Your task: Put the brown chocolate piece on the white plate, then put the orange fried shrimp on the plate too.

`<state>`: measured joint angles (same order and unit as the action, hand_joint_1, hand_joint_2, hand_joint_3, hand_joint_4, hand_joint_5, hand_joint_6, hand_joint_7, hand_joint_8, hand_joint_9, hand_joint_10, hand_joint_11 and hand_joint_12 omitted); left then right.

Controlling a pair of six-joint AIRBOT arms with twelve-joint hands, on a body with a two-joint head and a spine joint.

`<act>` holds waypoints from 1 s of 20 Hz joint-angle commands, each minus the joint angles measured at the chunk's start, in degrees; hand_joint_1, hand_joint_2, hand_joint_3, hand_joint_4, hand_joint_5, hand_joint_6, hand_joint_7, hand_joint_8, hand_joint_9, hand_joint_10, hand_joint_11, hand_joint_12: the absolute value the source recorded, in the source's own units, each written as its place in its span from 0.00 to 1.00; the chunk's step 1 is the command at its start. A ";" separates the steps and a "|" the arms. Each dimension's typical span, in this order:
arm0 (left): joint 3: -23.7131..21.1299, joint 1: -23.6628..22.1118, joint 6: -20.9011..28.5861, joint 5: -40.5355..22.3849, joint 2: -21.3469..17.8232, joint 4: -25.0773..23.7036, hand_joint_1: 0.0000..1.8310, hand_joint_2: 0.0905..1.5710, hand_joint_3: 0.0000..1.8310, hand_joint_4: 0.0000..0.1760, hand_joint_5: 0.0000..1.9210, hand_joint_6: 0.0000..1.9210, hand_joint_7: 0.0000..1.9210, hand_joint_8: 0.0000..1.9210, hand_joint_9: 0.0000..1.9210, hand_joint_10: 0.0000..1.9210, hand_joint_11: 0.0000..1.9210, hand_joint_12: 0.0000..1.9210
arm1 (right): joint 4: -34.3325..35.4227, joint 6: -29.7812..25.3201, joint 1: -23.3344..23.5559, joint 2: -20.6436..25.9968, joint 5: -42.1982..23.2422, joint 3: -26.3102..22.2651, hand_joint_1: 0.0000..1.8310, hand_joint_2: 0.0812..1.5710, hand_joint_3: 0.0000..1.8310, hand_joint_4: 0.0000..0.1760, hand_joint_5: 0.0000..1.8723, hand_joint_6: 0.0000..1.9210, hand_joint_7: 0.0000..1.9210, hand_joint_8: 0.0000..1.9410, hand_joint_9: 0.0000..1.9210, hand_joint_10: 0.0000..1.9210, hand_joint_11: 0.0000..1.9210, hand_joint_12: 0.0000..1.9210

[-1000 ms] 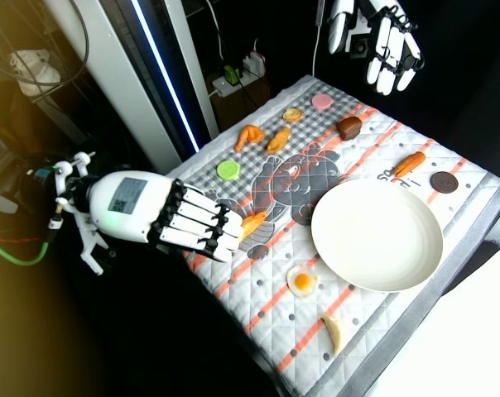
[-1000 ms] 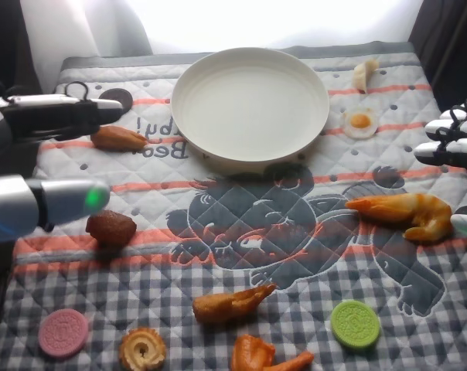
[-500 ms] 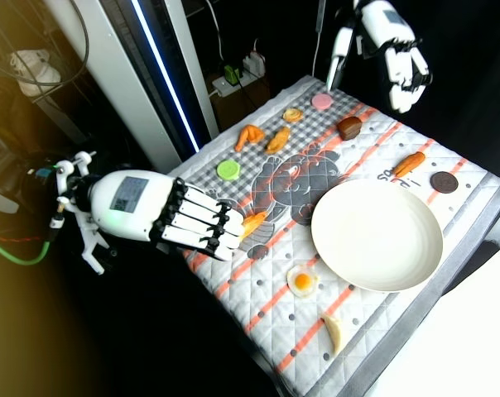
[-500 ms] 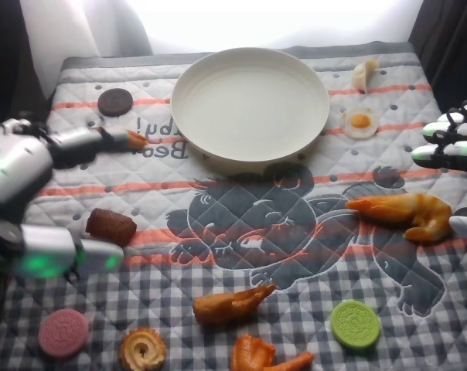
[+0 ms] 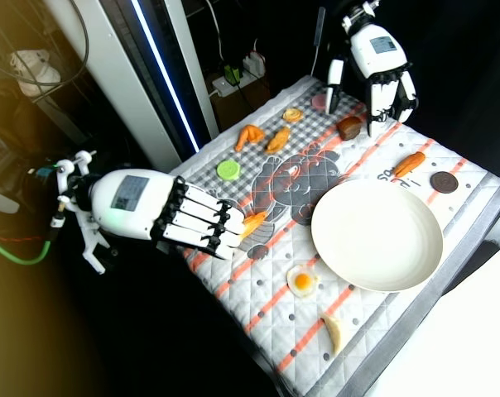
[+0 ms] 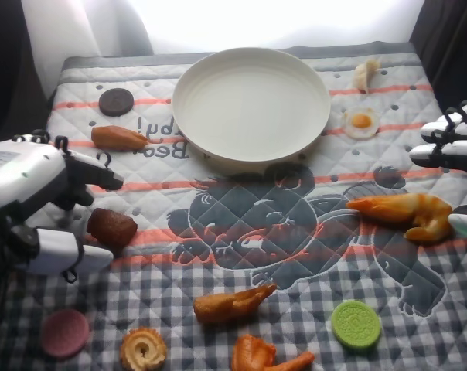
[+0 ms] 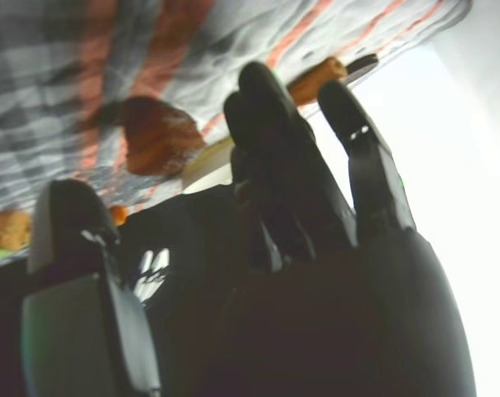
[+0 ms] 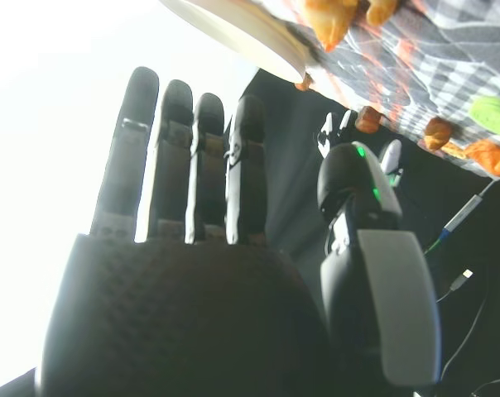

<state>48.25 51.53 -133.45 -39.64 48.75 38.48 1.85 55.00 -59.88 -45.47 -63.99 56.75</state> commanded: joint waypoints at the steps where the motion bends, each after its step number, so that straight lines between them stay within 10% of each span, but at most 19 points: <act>1: 0.45 -0.92 0.17 -4.90 0.48 -1.35 0.51 0.54 0.00 0.52 0.39 0.00 0.48 0.00 0.47 0.00 0.09 0.54 | 0.93 -0.08 0.62 0.07 -6.82 0.09 0.22 0.84 0.00 0.00 0.29 0.00 0.23 0.00 0.23 0.00 0.14 0.27; 7: 2.54 -2.40 0.10 -3.23 2.67 -0.65 0.56 0.55 0.00 0.28 0.51 0.01 0.55 0.01 0.47 0.00 0.08 0.58 | 0.91 -0.08 0.57 0.03 -6.81 0.09 0.23 0.84 0.00 0.00 0.30 0.00 0.24 0.00 0.24 0.00 0.14 0.27; 8: 2.66 -2.43 0.10 -3.21 2.79 -0.46 0.60 0.60 0.00 0.76 0.64 0.18 0.59 0.01 0.51 0.02 0.11 0.67 | 0.91 -0.08 0.55 0.03 -6.80 0.05 0.23 0.83 0.00 0.00 0.30 0.00 0.24 0.00 0.24 0.00 0.14 0.27; 9: 2.80 -2.47 0.10 -3.21 2.95 -0.28 0.67 0.62 0.02 0.00 0.71 0.04 0.56 0.43 0.54 0.03 0.12 0.69 | 0.91 -0.08 0.50 0.03 -6.80 0.02 0.24 0.84 0.00 0.00 0.30 0.00 0.24 0.00 0.24 0.00 0.14 0.27; 11: 3.20 -2.69 0.10 -3.31 3.53 0.42 0.70 0.65 0.00 0.00 0.72 0.01 0.55 0.55 0.54 0.06 0.12 0.79 | 0.91 -0.13 0.30 0.03 -6.80 -0.06 0.22 0.84 0.00 0.00 0.30 0.00 0.24 0.00 0.24 0.00 0.15 0.27; 12: 3.34 -2.81 0.10 -3.62 3.82 0.76 0.70 0.65 0.00 0.00 0.72 0.00 0.55 0.55 0.45 0.36 0.13 0.79 | 0.92 -0.22 0.24 0.04 -6.81 -0.06 0.20 0.84 0.00 0.00 0.30 0.00 0.24 0.00 0.25 0.00 0.16 0.27; 14: 3.28 -3.07 0.11 -5.26 3.99 1.51 0.69 0.65 0.00 0.00 0.73 0.00 0.55 0.55 0.39 0.58 0.13 0.84 | 0.93 -0.27 0.23 0.04 -6.81 -0.06 0.20 0.84 0.00 0.00 0.30 0.00 0.25 0.00 0.24 0.00 0.16 0.24; 20: 3.44 -8.42 0.94 -8.44 3.09 -1.82 0.70 0.63 0.00 0.00 0.73 0.01 0.61 0.45 0.46 0.43 0.13 0.76 | 0.93 -0.30 0.09 0.05 -6.82 -0.05 0.19 0.84 0.00 0.00 0.30 0.00 0.25 0.00 0.25 0.00 0.18 0.21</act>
<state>51.70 43.03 -132.38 -41.28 52.10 38.26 1.85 54.94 -60.03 -45.50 -63.96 56.58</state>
